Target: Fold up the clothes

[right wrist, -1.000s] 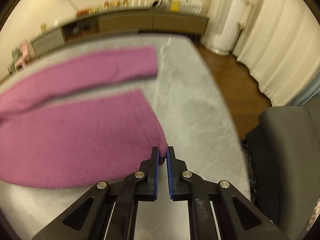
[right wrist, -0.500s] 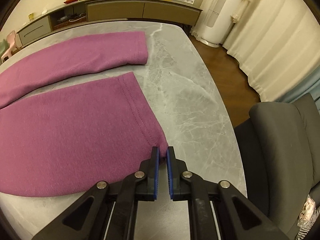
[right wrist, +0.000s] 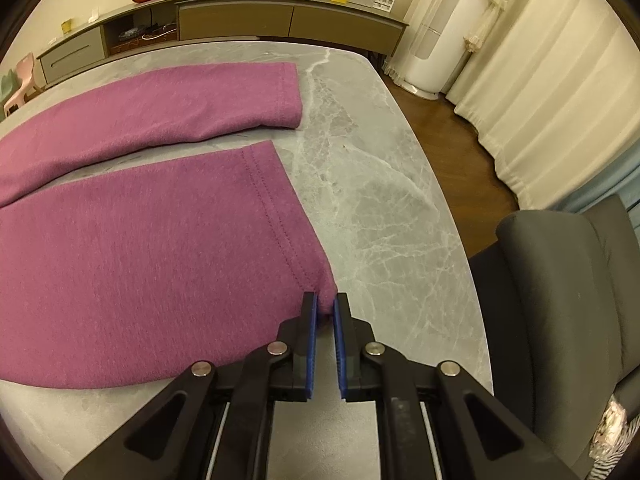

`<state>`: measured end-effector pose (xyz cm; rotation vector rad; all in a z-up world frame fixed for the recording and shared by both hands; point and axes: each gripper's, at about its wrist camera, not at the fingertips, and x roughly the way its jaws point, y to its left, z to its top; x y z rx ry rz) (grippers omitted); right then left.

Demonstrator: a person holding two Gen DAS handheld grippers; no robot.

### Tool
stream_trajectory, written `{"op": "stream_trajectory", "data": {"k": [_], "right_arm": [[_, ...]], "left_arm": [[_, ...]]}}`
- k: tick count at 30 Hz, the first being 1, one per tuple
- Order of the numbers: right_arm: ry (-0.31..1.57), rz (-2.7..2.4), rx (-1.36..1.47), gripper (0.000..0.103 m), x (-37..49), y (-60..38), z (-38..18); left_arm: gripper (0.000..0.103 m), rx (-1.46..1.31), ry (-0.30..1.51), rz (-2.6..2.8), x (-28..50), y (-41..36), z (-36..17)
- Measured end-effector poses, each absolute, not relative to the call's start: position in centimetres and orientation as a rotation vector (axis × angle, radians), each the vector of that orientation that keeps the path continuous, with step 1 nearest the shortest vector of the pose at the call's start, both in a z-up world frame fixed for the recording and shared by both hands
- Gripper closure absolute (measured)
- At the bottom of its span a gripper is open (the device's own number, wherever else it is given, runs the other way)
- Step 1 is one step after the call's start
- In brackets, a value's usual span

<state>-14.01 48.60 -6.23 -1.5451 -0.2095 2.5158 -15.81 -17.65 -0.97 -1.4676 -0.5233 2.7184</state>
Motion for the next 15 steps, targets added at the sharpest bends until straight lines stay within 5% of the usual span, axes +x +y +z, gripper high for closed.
{"op": "stream_trajectory", "data": {"k": [4, 6, 10, 15], "right_arm": [[-0.195, 2.524, -1.544, 0.090, -14.0, 48.9, -6.1], [-0.228, 2.512, -1.502, 0.073, -13.9, 48.8, -5.6], [-0.302, 2.610, -1.298, 0.066, -13.4, 46.7, -2.3], [-0.155, 2.775, -1.524, 0.066, -18.0, 44.3, -4.4]], "left_arm": [[0.098, -1.475, -0.483, 2.727, -15.5, -17.3, -0.4], [0.097, -1.466, -0.433, 2.727, -15.2, -16.5, 0.1], [0.098, -1.397, -0.416, 2.760, -15.2, -16.2, 1.7], [0.099, -1.366, -0.554, 2.768, -15.6, -18.2, 1.9]]}}
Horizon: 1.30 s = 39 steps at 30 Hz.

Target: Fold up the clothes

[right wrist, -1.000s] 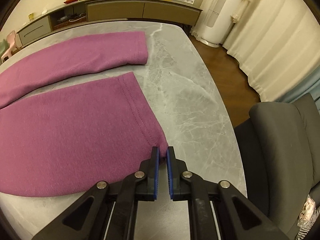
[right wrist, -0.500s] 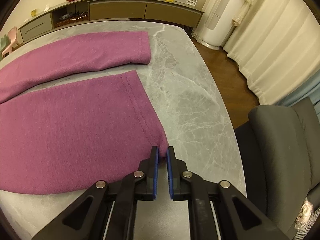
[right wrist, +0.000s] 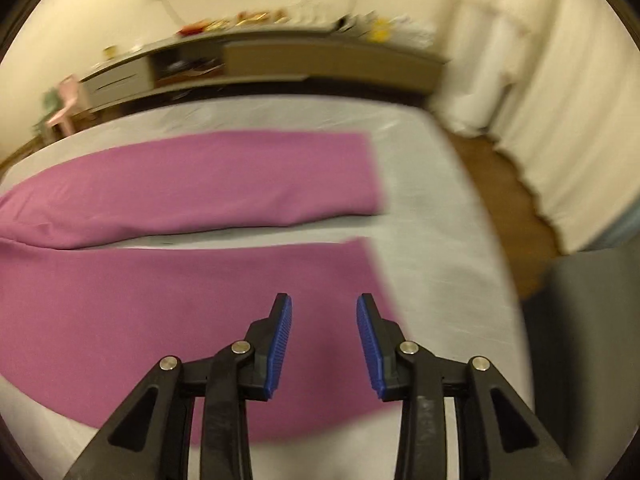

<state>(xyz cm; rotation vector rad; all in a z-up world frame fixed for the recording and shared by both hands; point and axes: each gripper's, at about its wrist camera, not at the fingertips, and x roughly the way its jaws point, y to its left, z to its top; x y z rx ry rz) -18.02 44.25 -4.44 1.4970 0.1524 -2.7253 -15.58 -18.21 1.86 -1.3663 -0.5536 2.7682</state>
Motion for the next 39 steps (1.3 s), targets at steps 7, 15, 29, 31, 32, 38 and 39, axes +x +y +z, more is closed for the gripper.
{"op": "stream_trajectory", "data": {"k": [7, 15, 29, 31, 32, 38, 39], "right_arm": [[0.063, -2.679, 1.538, 0.066, -22.6, 45.7, -5.9], [-0.044, -2.715, 1.448, 0.064, -19.6, 47.2, -3.2], [-0.138, -2.769, 1.510, 0.031, -32.7, 48.3, -8.7], [-0.186, -2.759, 1.576, 0.031, -36.6, 48.8, -11.3], [-0.202, -2.767, 1.595, 0.031, -38.2, 49.1, -12.6], [-0.095, -2.769, 1.621, 0.095, -43.9, 47.9, -18.8], [-0.049, -2.775, 1.590, 0.096, -44.0, 47.3, -18.9]], "left_arm": [[0.097, -1.416, -0.602, 2.742, -16.0, -18.7, 0.9], [0.087, -1.443, -0.176, 2.782, -15.4, -14.7, 2.2], [0.075, -1.478, -0.319, 2.657, -13.4, -16.7, 2.4], [0.075, -1.501, -0.272, 2.580, -13.8, -15.2, 1.2], [0.075, -1.524, -0.226, 2.552, -14.0, -14.3, 0.3], [0.075, -1.586, -0.243, 2.469, -16.3, -13.5, -1.7], [0.075, -1.565, -0.292, 2.471, -16.4, -14.1, -1.5]]}}
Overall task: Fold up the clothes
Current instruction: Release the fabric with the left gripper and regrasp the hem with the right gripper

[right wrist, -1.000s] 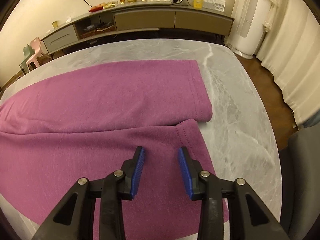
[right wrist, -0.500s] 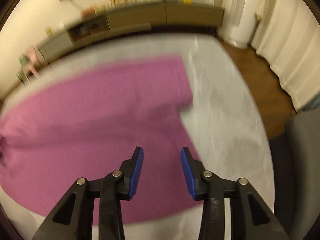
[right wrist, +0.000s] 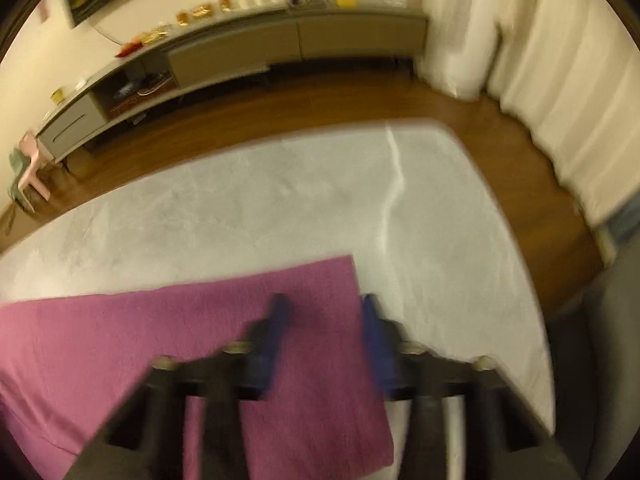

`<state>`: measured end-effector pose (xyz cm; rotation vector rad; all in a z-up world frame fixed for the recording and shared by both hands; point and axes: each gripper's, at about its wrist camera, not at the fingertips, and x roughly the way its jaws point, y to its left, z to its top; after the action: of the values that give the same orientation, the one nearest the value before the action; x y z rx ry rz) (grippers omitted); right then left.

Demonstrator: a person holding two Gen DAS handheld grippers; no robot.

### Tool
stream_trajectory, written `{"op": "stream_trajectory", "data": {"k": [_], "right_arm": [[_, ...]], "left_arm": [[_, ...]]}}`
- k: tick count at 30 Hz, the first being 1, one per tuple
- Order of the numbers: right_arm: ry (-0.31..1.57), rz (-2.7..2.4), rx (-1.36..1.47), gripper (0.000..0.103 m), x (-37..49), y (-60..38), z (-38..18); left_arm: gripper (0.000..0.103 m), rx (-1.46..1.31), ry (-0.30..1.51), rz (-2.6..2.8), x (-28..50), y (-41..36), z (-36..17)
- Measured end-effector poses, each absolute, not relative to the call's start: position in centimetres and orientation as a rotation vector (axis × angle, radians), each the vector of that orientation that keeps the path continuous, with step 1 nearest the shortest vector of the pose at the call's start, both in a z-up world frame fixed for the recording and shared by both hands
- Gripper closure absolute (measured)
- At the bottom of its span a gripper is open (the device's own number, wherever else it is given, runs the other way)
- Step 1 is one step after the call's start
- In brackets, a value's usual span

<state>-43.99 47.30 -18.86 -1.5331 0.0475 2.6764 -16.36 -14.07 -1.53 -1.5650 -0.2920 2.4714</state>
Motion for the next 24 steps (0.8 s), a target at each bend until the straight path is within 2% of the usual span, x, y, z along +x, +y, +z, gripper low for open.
{"op": "stream_trajectory", "data": {"k": [2, 4, 6, 8, 11, 13, 16, 24], "right_arm": [[-0.017, 2.757, -1.434, 0.096, -43.4, 46.2, -18.1], [-0.058, 2.908, -1.288, 0.096, -41.0, 44.8, -16.1], [-0.149, 3.045, -1.190, 0.096, -37.0, 43.2, -14.3], [-0.305, 3.172, -1.129, 0.096, -31.2, 41.3, -13.8], [-0.507, 3.219, -1.131, 0.096, -23.9, 40.4, -15.2], [-0.488, 3.206, -1.148, 0.096, -21.6, 41.2, -17.0], [-0.359, 3.190, -1.175, 0.096, -19.3, 43.0, -18.4], [-0.264, 3.279, -1.128, 0.096, -17.1, 43.9, -13.4]], "left_arm": [[0.075, -1.503, -0.431, 2.470, -16.3, -15.7, -0.9], [0.067, -1.450, -0.567, 2.458, -16.0, -17.1, -0.1], [0.050, -1.393, -0.720, 2.438, -15.9, -18.3, 0.7], [0.044, -1.345, -0.815, 2.408, -16.1, -18.3, 1.0], [0.041, -1.364, -0.881, 2.318, -18.6, -16.0, 0.2], [0.040, -1.389, -0.917, 2.255, -20.5, -14.1, -0.6], [0.040, -1.450, -0.952, 2.213, -23.6, -10.9, -1.9], [0.039, -1.483, -1.045, 2.167, -29.6, -4.3, -2.8]]}}
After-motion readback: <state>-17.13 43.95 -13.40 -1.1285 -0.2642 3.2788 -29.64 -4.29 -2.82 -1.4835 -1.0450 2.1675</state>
